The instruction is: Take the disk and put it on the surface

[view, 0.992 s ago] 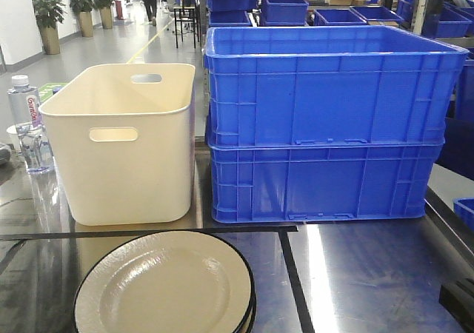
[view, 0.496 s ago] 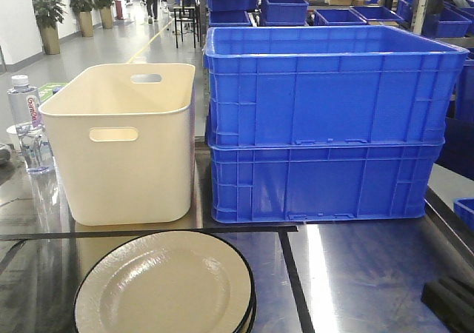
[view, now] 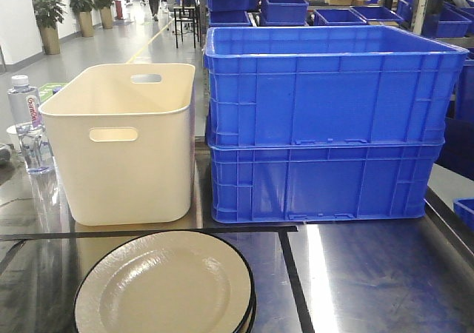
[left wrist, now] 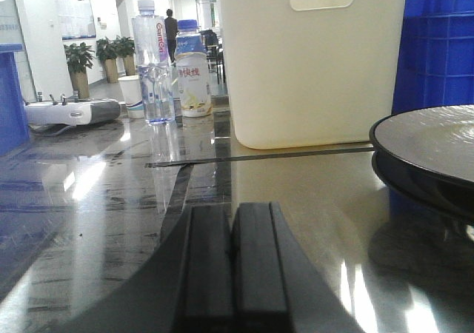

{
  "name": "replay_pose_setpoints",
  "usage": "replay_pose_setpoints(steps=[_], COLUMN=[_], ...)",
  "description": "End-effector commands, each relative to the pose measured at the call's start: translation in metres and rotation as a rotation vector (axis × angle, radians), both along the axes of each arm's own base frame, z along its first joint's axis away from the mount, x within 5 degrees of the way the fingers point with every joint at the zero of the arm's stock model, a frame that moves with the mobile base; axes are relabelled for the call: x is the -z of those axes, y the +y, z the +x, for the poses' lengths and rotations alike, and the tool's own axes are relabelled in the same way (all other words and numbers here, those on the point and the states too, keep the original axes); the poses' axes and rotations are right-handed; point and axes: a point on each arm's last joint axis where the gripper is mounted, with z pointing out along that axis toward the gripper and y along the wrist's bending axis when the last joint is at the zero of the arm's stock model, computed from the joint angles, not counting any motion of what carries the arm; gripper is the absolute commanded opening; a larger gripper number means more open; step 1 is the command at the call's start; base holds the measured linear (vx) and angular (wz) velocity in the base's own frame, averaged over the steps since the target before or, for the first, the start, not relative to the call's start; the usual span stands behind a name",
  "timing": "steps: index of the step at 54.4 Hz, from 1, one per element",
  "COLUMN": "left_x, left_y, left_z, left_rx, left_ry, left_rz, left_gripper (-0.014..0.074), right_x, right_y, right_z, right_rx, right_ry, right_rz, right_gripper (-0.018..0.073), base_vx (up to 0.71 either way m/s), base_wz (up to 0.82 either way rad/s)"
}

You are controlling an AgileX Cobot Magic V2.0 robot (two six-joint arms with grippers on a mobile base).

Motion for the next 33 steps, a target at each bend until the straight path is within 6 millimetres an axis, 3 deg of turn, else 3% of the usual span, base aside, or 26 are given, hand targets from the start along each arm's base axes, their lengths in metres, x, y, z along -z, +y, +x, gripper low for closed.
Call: replay_pose_setpoints(steps=[1,6,11,17,33], left_x=[0.001,0.001,0.001,0.001,0.001], left_y=[0.0,0.0,0.0,0.0,0.0], left_z=[0.0,0.0,0.0,0.0,0.0], left_rx=[0.006,0.006,0.006,0.006,0.006], left_ry=[-0.059,-0.059,-0.059,-0.059,-0.058], left_rz=[-0.002,-0.002,-0.002,-0.003,-0.003], left_gripper=[0.0001,0.0001,0.0001,0.0001,0.0001], right_x=[0.009,0.036,0.049,0.046,0.047], right_y=[-0.008,-0.014,-0.016,-0.016,-0.016], right_z=[-0.014,-0.029,-0.039,-0.047,-0.046], right_rx=[0.072,0.138,0.174,0.184,0.184], right_ry=[-0.115,-0.14,-0.152,-0.218,-0.203], right_rz=[-0.003,0.014,0.019,-0.006,-0.015], right_gripper=[-0.0012,-0.0012,-0.0012,-0.0012,-0.0012], base_vx=[0.0,0.0,0.0,0.0,0.0], base_wz=[0.0,0.0,0.0,0.0,0.0])
